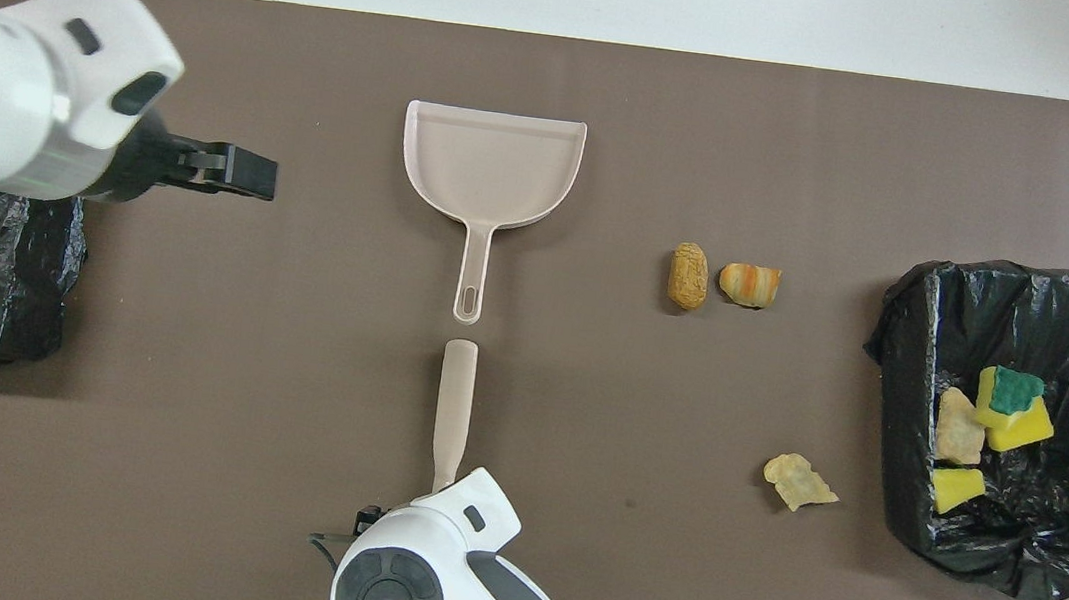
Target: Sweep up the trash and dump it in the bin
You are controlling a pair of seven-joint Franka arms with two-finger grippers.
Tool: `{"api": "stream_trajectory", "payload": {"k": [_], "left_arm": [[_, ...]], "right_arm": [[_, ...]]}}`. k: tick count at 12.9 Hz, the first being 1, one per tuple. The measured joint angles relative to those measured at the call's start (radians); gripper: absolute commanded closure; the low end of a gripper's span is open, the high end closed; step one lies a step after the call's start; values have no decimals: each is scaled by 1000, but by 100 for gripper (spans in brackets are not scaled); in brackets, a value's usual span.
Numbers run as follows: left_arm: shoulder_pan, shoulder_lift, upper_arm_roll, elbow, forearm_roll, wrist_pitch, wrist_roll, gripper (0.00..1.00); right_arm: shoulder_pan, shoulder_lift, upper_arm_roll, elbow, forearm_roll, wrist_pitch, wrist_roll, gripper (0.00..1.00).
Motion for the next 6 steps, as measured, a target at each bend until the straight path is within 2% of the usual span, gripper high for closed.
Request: {"api": "stream_trajectory", "payload": {"k": [6], "left_arm": [[-206,279,-3,21,-5,244,-107,0]], "right_arm": [[3,10,-3,0,0,21,2,40]]}}
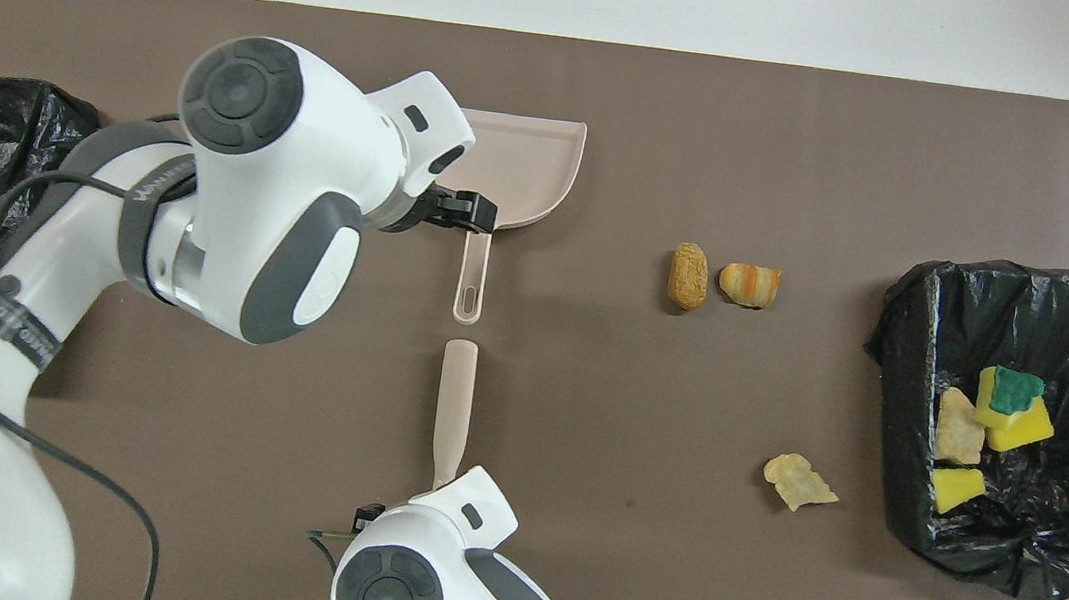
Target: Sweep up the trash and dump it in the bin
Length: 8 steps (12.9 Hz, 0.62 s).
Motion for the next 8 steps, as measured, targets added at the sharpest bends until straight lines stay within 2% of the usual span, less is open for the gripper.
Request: {"api": "stream_trajectory", "payload": {"k": [1,2,4,5,6,7,8], "left_arm": [[-19,34,0,4,0,20,-4,0],[-33,54,0,4,0,29,-5,0],[-71,84,0,-2,0,28,-5,0],[-87,97,0,-4,1,27,-8,10],[-97,110,1,-6,4,25,-9,32],[-99,118,1,-9,7,23,-9,36],[-98,122,4,-10,9,21,-9,49]], "right_arm": [[0,2,0,-1,0,0,0,45],[0,5,0,-1,-3,0,0,57],[0,9,0,-2,-13,0,0,100],[0,9,0,-2,-17,0,0,100],[0,10,-1,-2,-20,0,0,100],[0,10,-2,-1,-21,0,1,100],[-2,9,-4,0,-21,0,5,100]]}}
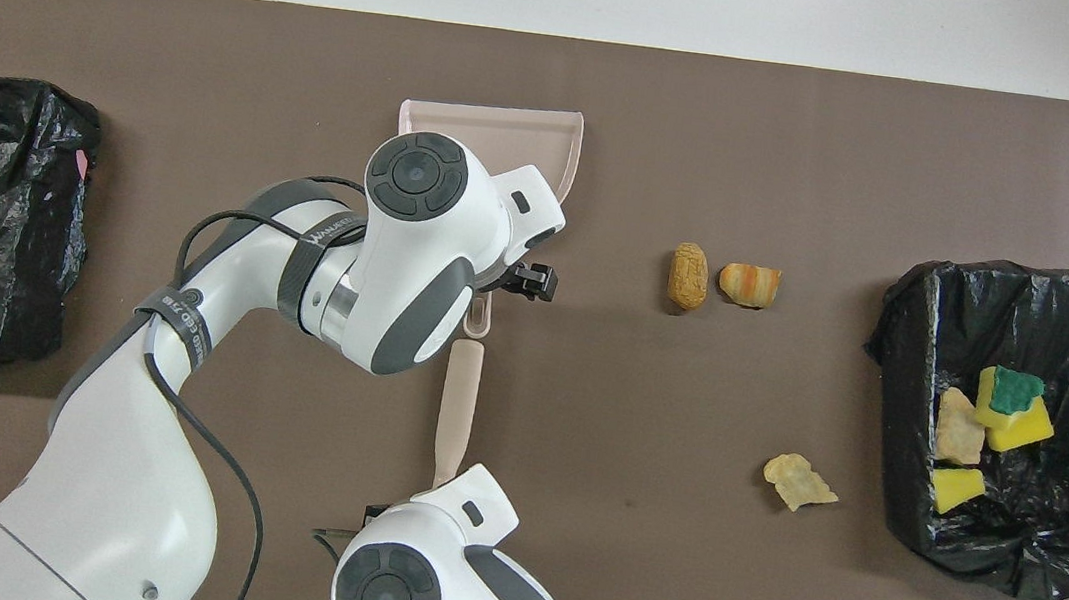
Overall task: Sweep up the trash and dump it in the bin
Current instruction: 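Place the dustpan by the scraps while the right gripper takes the brush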
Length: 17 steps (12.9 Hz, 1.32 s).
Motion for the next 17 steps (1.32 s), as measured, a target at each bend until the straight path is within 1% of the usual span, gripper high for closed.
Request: {"api": "stream_trajectory", "payload": {"k": [2,3,4,5,8,11,13,14,16,17], "left_arm": [[3,0,9,1,24,-22,0,50],[4,0,12,3,32,-33,1,61],[4,-1,14,4,34,-41,1,91],[4,-2,15,4,34,-51,1,100],[19,-8,22,9,34,-95,-28,100],[74,-15,28,37,66,-187,17,100],[113,-19,29,56,107,-228,153,100],[135,-22,30,63,117,-239,263,100],[172,-40,31,75,121,-241,559,100],[185,-63,37,78,122,-244,707,100]], "right_arm": [[-13,-5,-6,3,0,-17,4,100],[-25,-14,-7,6,0,-45,5,100],[-38,-27,-7,8,0,-88,5,100],[-50,-44,-8,9,0,-138,7,100],[-109,-117,-8,11,-1,-271,24,100],[-208,-182,-10,10,-2,-393,29,100],[-287,-205,-11,8,-2,-487,29,100],[-313,-208,-11,8,-2,-530,29,100],[-349,-208,-11,6,-2,-608,29,100],[-365,-208,-11,5,-2,-653,29,100]]}}
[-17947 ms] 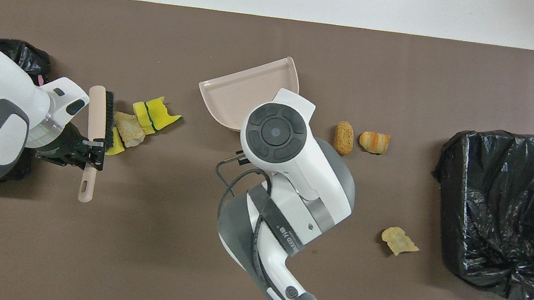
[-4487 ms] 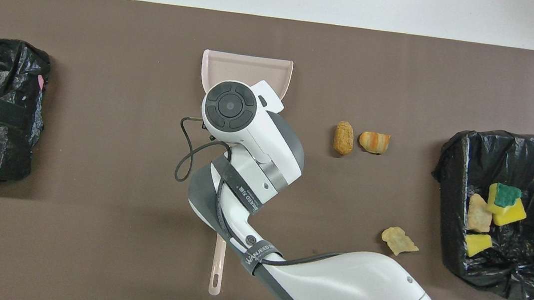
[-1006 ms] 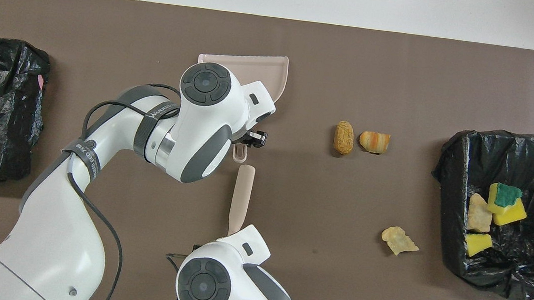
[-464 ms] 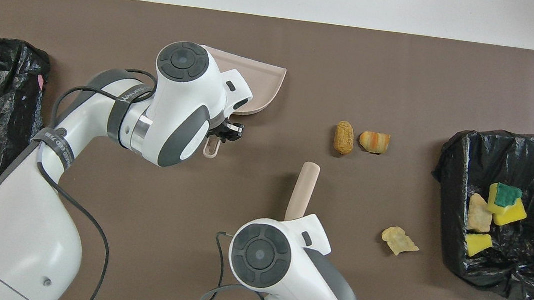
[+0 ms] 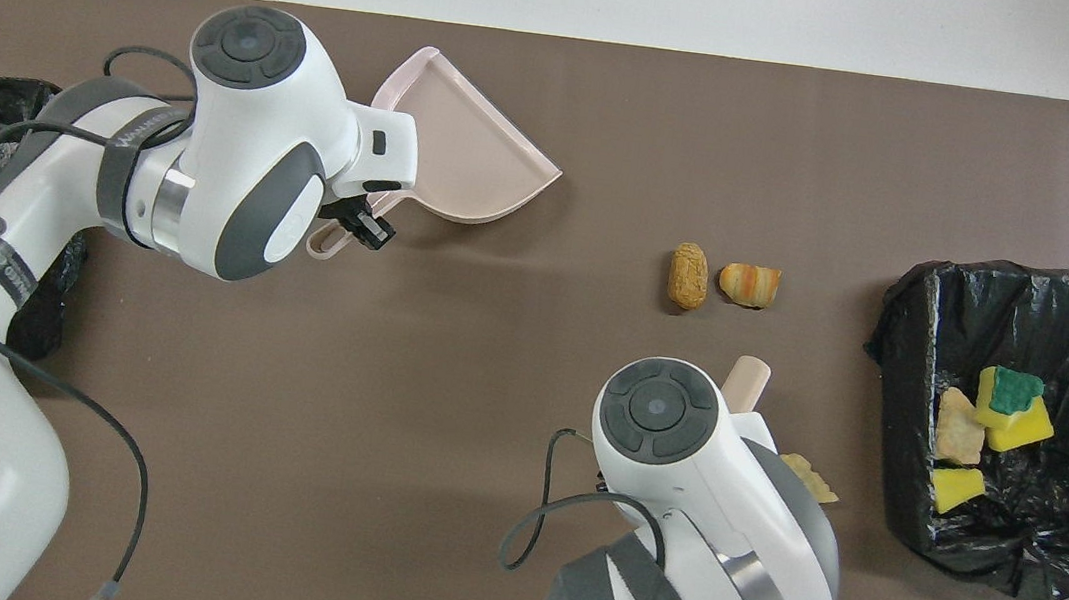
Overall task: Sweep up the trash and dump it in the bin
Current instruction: 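Place the dustpan by the scraps while the right gripper takes the brush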
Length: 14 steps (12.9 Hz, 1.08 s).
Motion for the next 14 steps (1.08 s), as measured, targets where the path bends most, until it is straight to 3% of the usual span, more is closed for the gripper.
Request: {"api": "stream_trajectory", "payload": {"k": [3,5,7,9,11,14], "left_arm": [[51,-71,9,-18,0,-69,270,100],[63,-101,9,-71,1,-94,330,100],[69,-142,9,-172,2,-88,442,100],[69,-196,9,-294,3,-1,602,100],[71,-232,9,-369,3,59,693,100],[73,-249,9,-411,3,91,718,100]], "right_arm": [[-45,-26,0,-45,-1,-124,0,100],[-59,-94,0,-166,-5,-113,-1,100],[-89,-194,1,-329,-10,-34,-46,100],[-131,-276,1,-457,-13,91,-122,100],[-143,-316,1,-512,-9,181,-170,100],[-142,-308,4,-515,40,316,-271,100]]}}
